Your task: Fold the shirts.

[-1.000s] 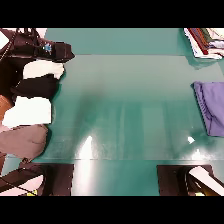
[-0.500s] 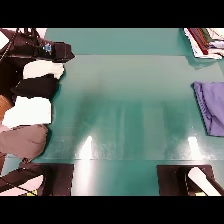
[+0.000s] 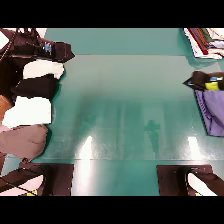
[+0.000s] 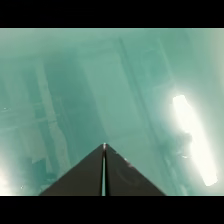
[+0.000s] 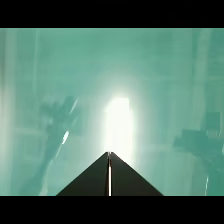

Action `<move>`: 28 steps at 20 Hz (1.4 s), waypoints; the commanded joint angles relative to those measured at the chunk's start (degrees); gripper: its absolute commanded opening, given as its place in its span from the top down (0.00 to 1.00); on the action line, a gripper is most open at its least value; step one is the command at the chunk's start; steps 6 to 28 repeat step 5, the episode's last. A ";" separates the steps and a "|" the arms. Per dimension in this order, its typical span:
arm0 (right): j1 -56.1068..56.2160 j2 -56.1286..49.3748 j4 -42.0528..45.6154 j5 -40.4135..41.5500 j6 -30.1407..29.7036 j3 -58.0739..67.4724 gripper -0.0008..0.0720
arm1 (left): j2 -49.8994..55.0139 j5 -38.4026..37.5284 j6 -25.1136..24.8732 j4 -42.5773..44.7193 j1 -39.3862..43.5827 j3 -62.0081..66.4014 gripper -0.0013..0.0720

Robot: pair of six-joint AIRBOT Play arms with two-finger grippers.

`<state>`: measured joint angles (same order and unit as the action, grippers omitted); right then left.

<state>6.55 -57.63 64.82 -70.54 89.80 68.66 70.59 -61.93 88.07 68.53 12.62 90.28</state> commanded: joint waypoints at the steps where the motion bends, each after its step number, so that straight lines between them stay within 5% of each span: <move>1: 6.49 -1.66 -0.22 0.31 -0.31 0.04 0.97 | 0.00 0.02 0.02 0.00 0.00 0.02 0.95; 28: 5.79 -1.75 -0.31 0.00 -0.31 0.04 0.97 | 0.00 0.02 0.02 0.00 0.00 0.02 0.95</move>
